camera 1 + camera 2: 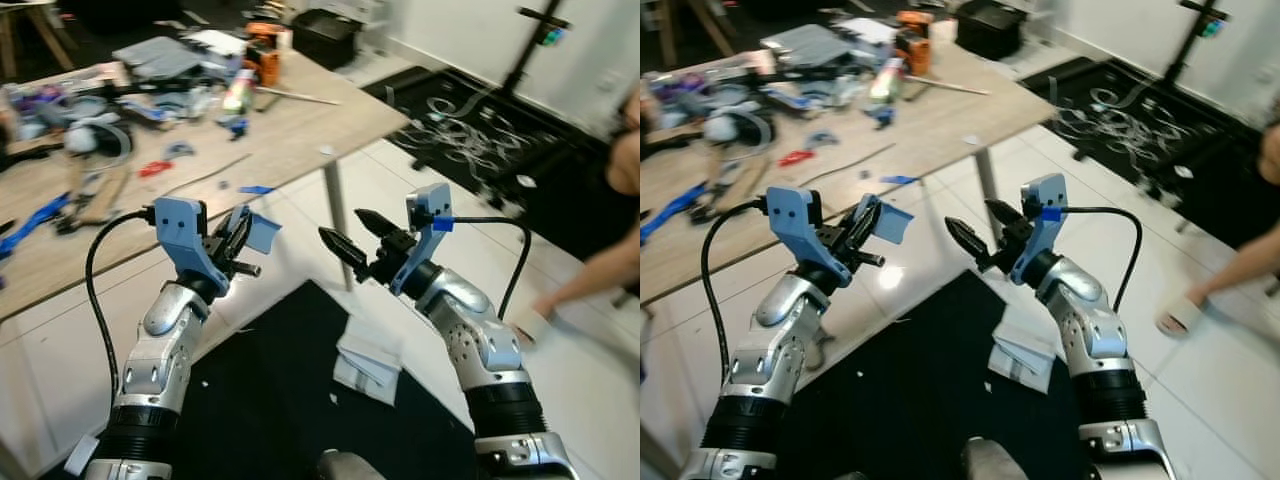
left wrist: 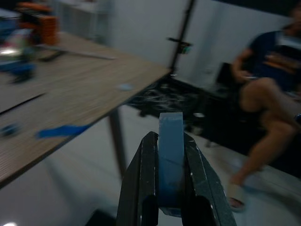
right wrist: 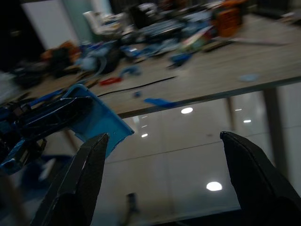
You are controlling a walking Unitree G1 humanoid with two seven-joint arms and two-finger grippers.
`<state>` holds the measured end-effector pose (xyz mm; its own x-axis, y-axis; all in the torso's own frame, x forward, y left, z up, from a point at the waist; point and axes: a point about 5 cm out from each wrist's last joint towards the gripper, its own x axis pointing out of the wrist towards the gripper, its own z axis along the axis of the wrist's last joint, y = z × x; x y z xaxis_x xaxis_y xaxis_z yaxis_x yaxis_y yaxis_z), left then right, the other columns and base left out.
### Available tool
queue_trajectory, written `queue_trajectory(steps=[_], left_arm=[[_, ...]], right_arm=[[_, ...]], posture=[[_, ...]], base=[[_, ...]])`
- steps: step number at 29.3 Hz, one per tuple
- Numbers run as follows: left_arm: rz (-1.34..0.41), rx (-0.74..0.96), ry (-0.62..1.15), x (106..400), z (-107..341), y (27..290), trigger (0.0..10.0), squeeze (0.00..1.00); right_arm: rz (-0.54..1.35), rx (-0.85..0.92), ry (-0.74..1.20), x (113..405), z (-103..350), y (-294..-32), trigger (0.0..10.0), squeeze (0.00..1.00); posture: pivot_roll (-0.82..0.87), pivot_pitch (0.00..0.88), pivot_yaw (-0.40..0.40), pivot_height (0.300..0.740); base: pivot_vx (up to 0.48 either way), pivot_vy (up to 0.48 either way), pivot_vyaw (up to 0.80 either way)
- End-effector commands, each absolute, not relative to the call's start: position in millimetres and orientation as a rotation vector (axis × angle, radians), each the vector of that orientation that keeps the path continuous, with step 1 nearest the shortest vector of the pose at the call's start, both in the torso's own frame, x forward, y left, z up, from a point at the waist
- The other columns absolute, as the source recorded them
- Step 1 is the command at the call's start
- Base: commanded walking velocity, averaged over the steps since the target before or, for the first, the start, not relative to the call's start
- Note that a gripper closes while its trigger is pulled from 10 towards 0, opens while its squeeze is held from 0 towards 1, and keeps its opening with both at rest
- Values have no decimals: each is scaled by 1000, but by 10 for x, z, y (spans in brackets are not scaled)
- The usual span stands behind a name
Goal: Picking trash to rubbish bin
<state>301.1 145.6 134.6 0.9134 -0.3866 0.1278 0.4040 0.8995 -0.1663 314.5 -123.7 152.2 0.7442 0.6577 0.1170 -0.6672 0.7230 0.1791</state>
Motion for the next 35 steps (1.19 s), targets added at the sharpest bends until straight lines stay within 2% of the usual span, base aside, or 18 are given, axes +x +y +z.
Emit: queue_trajectory(steps=[1,35], left_arm=[[-413,-170,-78,3001,1301,1464,10000,0],[-428,-168,-74,2996,1282,1446,10000,0]], right_arm=[[740,218,-44,3139,1517,-1214,10000,0],[751,212,-39,3133,1502,-1210,10000,0]], posture=[[5,0,-35,740],[6,0,-39,740]], base=[[0,0,-800],[0,0,-800]])
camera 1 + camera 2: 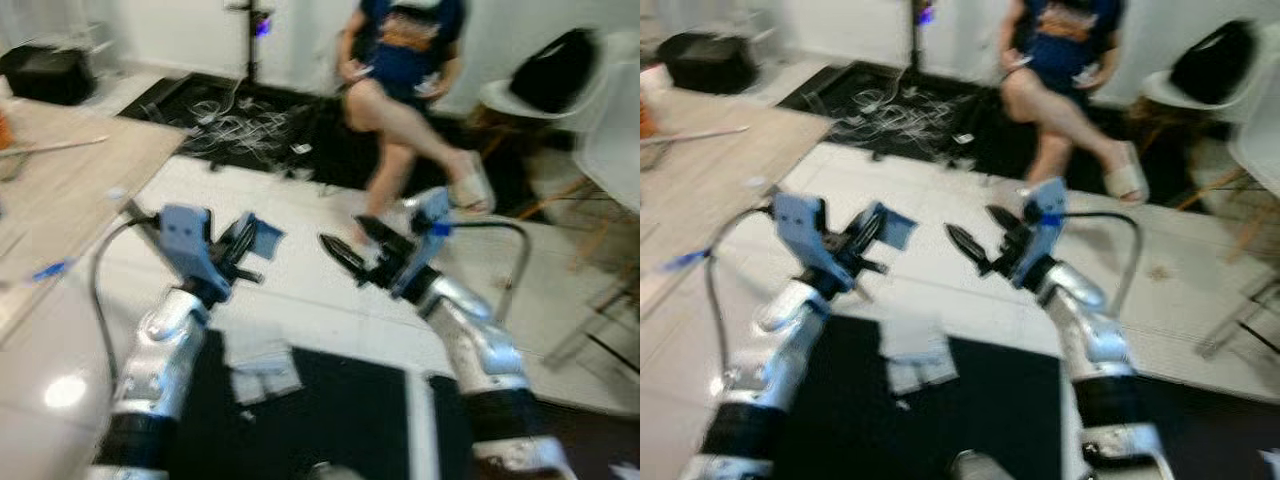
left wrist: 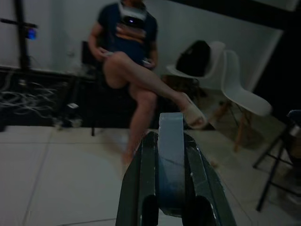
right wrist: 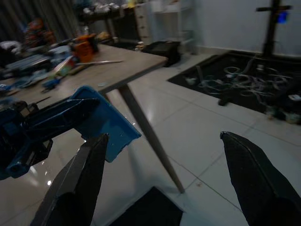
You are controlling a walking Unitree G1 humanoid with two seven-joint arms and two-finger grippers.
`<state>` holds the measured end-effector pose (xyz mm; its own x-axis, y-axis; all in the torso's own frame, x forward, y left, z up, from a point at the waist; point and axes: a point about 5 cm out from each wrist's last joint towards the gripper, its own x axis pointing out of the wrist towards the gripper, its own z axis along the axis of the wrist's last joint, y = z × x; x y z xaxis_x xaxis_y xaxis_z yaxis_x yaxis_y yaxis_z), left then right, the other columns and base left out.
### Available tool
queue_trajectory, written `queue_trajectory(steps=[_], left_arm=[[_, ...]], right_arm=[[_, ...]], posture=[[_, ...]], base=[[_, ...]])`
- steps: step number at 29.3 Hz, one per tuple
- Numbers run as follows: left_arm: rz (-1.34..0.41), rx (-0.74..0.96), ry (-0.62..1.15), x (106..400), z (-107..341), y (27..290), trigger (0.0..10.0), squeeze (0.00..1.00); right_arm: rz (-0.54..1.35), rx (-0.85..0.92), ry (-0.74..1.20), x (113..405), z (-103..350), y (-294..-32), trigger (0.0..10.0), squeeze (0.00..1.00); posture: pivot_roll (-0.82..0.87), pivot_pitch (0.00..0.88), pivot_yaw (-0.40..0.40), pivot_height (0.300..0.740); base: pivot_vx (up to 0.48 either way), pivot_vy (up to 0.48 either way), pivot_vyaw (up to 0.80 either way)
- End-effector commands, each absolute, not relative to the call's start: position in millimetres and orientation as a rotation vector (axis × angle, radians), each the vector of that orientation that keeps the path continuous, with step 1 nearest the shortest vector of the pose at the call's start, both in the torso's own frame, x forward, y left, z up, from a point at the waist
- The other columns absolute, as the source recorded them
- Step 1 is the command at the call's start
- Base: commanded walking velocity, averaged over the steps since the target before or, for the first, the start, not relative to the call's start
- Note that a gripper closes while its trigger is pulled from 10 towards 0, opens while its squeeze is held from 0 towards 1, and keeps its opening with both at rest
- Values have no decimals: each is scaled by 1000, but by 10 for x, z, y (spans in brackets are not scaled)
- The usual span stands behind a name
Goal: Picking trash to rubbish bin
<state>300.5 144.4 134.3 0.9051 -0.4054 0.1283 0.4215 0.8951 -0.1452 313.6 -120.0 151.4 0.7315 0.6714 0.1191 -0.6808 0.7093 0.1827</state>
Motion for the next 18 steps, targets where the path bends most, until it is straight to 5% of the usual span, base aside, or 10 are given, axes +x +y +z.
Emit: queue_trajectory(steps=[1,18], left_arm=[[-428,-169,-74,2997,1281,1446,10000,0],[-439,-173,-77,2997,1276,1444,10000,0]], right_arm=[[752,212,-39,3132,1502,-1209,10000,0],[755,212,-39,3133,1495,-1205,10000,0]], posture=[[6,0,-39,740],[7,0,-39,740]], base=[[0,0,-800],[0,0,-800]])
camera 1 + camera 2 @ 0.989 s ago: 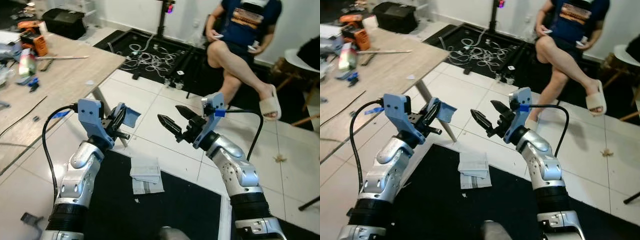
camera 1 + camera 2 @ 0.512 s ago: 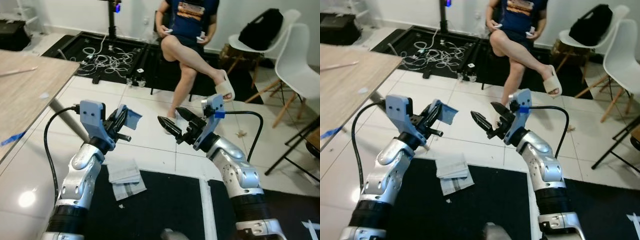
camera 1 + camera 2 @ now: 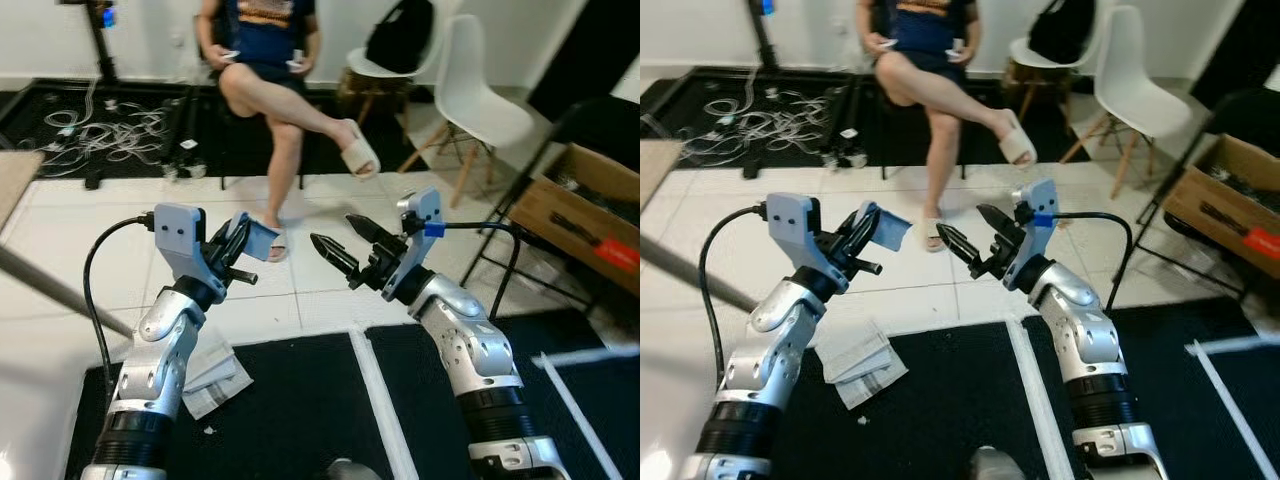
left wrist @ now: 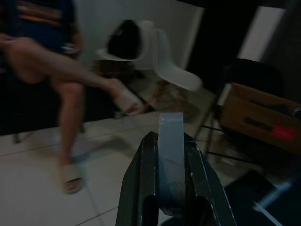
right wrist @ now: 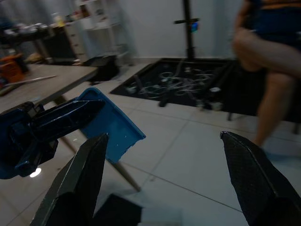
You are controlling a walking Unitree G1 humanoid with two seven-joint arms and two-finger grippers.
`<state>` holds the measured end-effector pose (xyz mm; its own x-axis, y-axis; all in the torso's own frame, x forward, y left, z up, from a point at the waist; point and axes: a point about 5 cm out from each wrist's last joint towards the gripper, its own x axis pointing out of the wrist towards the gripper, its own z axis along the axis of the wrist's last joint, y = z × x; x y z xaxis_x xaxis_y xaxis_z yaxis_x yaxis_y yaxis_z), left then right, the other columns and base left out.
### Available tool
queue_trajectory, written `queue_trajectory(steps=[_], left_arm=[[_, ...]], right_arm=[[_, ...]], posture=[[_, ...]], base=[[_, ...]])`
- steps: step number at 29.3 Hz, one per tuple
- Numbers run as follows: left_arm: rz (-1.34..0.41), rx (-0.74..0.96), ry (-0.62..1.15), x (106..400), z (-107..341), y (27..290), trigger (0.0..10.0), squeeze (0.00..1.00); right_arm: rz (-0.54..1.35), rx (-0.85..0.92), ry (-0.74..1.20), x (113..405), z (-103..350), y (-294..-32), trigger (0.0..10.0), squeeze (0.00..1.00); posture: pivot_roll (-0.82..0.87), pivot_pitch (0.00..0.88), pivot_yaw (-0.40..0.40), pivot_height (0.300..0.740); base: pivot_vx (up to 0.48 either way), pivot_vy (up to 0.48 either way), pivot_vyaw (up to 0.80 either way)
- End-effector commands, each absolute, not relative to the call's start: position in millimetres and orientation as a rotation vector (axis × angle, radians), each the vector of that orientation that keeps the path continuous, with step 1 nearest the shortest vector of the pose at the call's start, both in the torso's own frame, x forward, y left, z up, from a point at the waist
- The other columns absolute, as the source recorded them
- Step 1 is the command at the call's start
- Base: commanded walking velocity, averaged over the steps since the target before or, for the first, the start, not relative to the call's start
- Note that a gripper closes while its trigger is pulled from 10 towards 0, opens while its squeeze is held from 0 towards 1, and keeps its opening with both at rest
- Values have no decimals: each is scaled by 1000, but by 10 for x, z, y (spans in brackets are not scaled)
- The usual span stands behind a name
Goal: Picking trash to rubbish bin
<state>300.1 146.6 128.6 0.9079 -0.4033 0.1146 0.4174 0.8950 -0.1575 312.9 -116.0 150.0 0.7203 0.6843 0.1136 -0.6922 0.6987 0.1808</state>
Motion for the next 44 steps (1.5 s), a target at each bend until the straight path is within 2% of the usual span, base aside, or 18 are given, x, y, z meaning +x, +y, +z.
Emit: queue_trajectory(steps=[1,44], left_arm=[[-439,-173,-77,2997,1276,1444,10000,0],[-469,-175,-98,2986,1340,1413,10000,0]], right_arm=[[755,212,-39,3133,1495,-1205,10000,0],[758,211,-42,3140,1513,-1203,10000,0]], posture=[[7,0,-39,740],[2,0,-34,740]], base=[[0,0,-800],[0,0,-800]])
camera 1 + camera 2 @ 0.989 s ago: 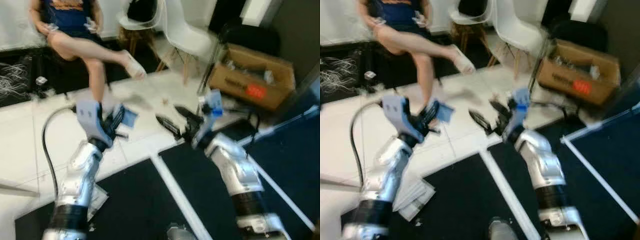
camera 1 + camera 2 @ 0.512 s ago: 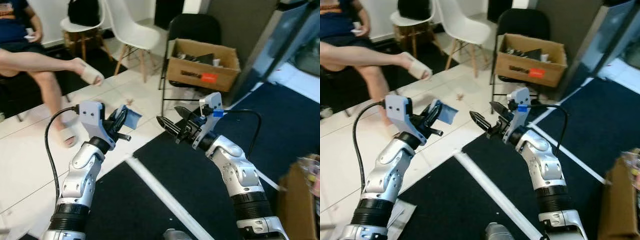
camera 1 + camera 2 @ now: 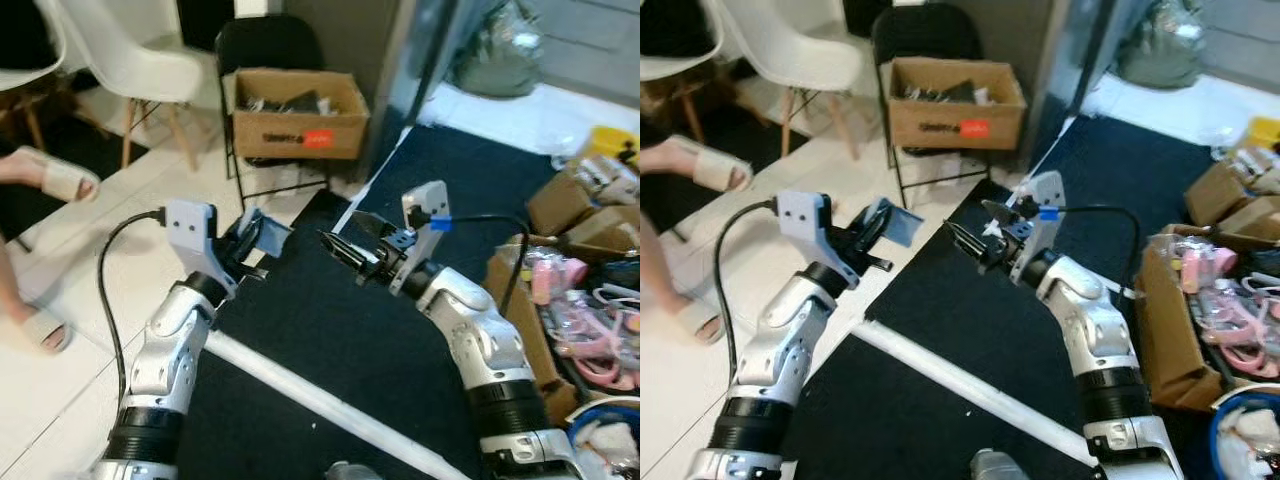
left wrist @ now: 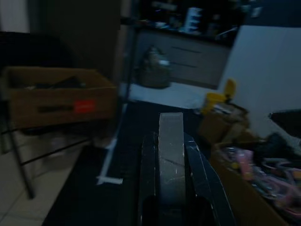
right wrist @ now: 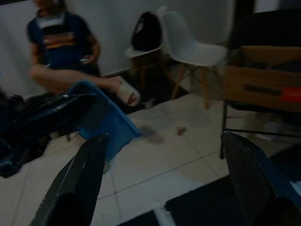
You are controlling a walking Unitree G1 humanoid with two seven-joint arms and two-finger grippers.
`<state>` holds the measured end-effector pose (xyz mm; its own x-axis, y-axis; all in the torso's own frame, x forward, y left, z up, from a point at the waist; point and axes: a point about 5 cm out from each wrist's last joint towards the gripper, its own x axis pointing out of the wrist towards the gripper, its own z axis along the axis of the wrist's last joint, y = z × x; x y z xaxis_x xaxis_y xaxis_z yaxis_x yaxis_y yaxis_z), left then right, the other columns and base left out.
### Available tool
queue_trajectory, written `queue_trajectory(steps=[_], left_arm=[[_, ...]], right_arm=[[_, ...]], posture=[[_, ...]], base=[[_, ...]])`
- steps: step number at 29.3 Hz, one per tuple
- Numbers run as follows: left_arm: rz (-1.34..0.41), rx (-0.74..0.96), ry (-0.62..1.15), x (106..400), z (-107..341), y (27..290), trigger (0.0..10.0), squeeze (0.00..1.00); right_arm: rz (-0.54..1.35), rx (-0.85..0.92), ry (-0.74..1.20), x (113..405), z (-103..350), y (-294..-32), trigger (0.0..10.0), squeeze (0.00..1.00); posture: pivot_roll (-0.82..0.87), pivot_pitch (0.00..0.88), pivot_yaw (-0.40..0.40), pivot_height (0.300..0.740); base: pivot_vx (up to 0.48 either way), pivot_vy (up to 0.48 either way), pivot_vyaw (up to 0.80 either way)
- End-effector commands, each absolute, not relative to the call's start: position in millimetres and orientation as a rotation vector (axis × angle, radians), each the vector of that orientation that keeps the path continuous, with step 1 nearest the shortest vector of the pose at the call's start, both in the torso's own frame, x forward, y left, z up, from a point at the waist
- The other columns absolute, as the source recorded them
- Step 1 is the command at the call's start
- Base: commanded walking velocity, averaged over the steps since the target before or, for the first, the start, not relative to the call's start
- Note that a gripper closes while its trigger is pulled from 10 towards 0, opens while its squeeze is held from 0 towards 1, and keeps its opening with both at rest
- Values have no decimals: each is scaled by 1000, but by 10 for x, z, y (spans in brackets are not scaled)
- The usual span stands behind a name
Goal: Picking trash to rubbish bin
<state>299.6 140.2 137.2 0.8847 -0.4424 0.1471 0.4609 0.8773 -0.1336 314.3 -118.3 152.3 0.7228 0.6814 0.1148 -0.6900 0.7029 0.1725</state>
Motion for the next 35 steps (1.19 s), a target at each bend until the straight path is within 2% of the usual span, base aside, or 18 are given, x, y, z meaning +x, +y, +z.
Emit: queue_trajectory(steps=[1,10,18,35], left_arm=[[-469,-175,-98,2986,1340,1413,10000,0],[-455,-188,-100,2977,1339,1423,10000,0],[-469,-202,-106,2965,1344,1408,10000,0],[-494,-204,-108,2963,1341,1402,10000,0]], right_arm=[[758,211,-42,3140,1513,-1203,10000,0],[756,223,-55,3136,1520,-1207,10000,0],[754,214,-81,3126,1531,-1214,10000,0],[749,213,-84,3124,1512,-1216,10000,0]], posture=[[2,0,-34,740],[2,0,-34,740],[6,0,-39,740],[8,0,-40,740]], base=[[0,0,-800],[0,0,-800],[0,0,0],[337,0,0]])
